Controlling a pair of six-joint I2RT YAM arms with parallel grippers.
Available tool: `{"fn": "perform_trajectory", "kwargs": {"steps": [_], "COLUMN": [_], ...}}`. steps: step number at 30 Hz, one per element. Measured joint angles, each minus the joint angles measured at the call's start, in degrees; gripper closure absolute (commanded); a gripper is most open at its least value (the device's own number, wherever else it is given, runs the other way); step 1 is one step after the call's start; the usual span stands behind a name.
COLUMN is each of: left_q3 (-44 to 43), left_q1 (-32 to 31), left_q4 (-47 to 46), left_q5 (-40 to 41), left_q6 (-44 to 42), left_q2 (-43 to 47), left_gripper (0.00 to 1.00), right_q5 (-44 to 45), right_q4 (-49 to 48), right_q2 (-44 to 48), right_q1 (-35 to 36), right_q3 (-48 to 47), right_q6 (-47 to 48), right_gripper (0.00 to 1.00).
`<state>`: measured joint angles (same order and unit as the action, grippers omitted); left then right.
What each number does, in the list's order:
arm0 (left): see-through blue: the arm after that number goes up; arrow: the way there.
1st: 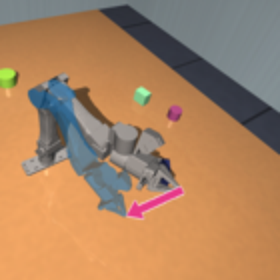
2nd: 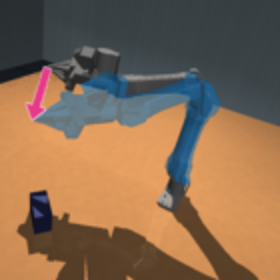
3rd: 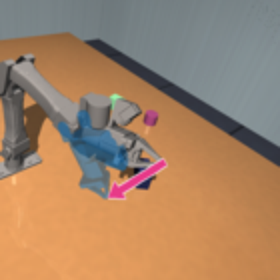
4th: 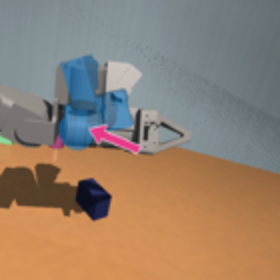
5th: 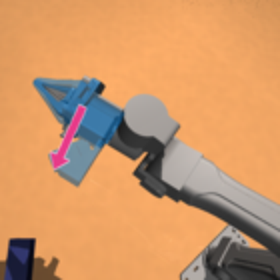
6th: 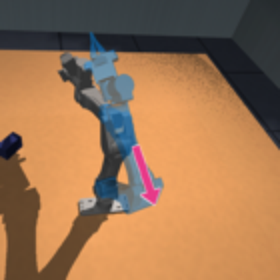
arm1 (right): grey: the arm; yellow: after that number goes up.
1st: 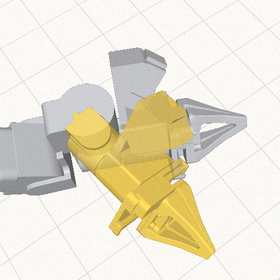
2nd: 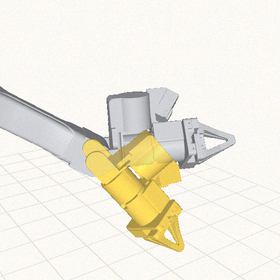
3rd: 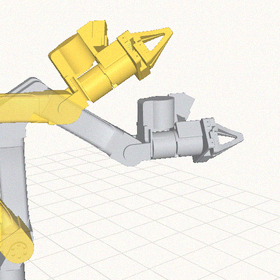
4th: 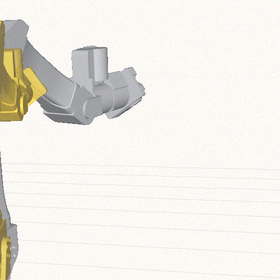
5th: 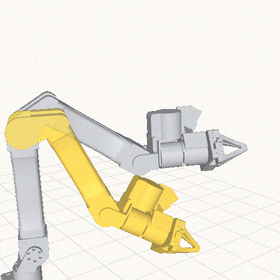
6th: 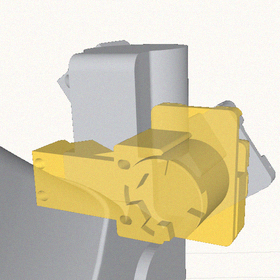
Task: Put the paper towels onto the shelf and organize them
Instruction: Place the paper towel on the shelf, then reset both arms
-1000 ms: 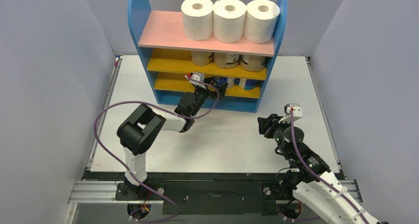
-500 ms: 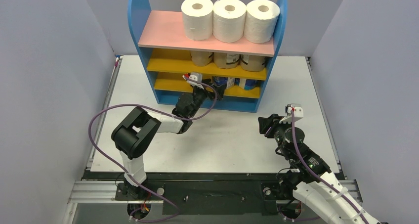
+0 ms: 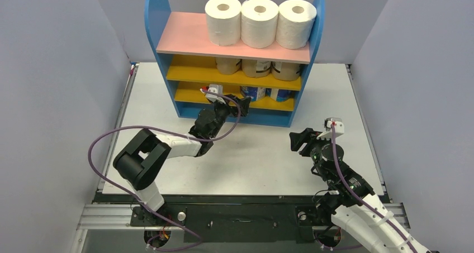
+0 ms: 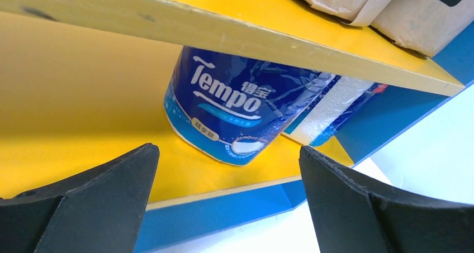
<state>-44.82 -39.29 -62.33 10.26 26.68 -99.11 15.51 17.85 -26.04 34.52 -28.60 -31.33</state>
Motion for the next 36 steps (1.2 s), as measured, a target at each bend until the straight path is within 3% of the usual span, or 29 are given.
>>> {"fn": "perform_trajectory", "kwargs": {"steps": [3, 5, 9, 20, 26, 31, 36], "left_q3": [0.09, -0.13, -1.44, -0.50, -2.82, -2.97, -2.91], "left_q1": [-2.25, -4.26, -7.19, -7.08, -3.41, 1.86, 8.63], "left_q4": [6.36, 12.31, 29.83, 71.63, 95.49, 106.42, 107.56], "left_q5": [4.72, 8.31, 16.31, 33.38, 39.60, 40.37, 40.96], "left_q6": [0.24, 0.61, 4.50, 17.49, 27.23, 29.27, 26.73], "left_q2": [3.26, 5.92, 12.59, 37.48, 41.51, 44.76, 50.64], "left_gripper": [0.04, 0.04, 0.04, 0.04, 0.04, 0.04, 0.04], "right_q5": [0.90, 1.31, 2.47, 7.56, 14.10, 25.11, 35.50], "right_q4": [0.96, 1.62, 2.01, 3.34, 5.49, 9.38, 8.70], "right_q2": [-0.37, -0.52, 0.35, 2.38, 1.16, -2.47, -9.99], "right_q1": [0.00, 0.00, 0.00, 0.00, 0.02, 0.00, -1.33], "right_q3": [-0.48, -1.03, -1.53, -3.10, -3.76, -6.34, -8.96], "right_q6": [-3.04, -4.70, -7.69, -11.93, -17.66, -20.65, -15.54], "right_gripper": [0.21, 0.19, 0.17, 0.15, 0.14, 0.14, 0.13]}}
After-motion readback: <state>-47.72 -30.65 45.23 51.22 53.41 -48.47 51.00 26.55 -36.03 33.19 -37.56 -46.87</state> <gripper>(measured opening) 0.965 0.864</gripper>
